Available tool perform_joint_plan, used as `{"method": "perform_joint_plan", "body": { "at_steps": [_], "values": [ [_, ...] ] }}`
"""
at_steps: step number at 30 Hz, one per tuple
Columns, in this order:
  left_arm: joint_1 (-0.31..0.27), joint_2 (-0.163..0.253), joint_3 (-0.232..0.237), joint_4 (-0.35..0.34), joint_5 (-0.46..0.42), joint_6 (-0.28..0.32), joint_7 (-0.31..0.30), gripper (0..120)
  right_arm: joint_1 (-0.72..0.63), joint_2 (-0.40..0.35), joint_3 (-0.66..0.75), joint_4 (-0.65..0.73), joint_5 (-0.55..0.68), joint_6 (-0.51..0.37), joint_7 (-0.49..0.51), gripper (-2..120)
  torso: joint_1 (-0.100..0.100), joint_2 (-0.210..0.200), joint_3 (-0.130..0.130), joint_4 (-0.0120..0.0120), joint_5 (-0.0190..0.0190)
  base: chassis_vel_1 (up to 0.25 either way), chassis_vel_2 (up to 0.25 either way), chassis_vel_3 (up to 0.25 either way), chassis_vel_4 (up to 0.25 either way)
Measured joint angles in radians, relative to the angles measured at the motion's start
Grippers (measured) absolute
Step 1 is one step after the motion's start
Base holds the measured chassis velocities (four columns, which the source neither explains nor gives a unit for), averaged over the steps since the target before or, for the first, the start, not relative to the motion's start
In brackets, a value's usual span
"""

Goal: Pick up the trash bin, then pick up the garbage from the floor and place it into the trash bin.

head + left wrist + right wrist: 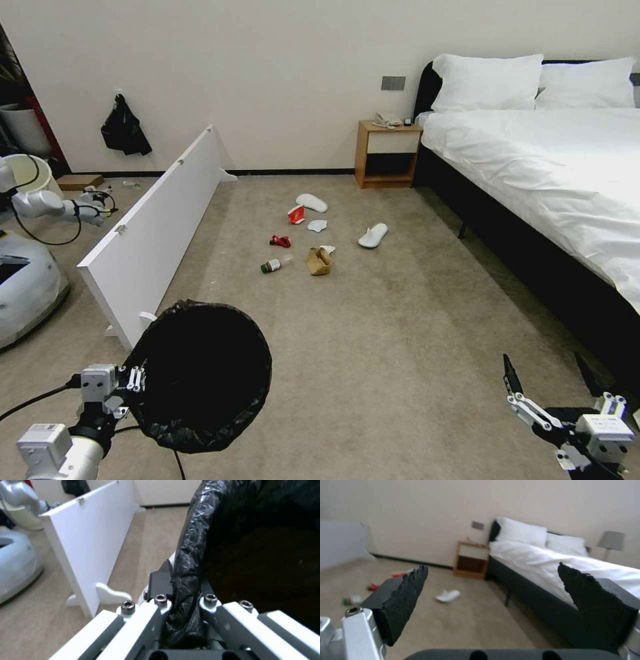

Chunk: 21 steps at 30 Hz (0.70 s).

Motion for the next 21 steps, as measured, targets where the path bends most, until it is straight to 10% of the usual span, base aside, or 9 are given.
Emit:
{"method": "perform_joint_plan", "body": {
  "at_steps": [15, 21],
  "values": [
    [0.091, -0.012, 0.059, 0.047, 0.051, 0.017, -0.021, 3, -0.045, 0.052, 0.035, -0.063, -0.035, 0.031, 0.012, 100, 0.000, 0.000, 0.000, -0.0003, -0.0004, 0.000, 0.000, 0.000, 0.000],
    [0.104, 0.003, 0.035, -0.071, -0.080, 0.157, -0.002, 3, -0.036, 0.068, 0.022, -0.080, -0.059, 0.090, 0.009, 100, 0.000, 0.000, 0.000, -0.0003, -0.0002, 0.000, 0.000, 0.000, 0.000]
  ]
}}
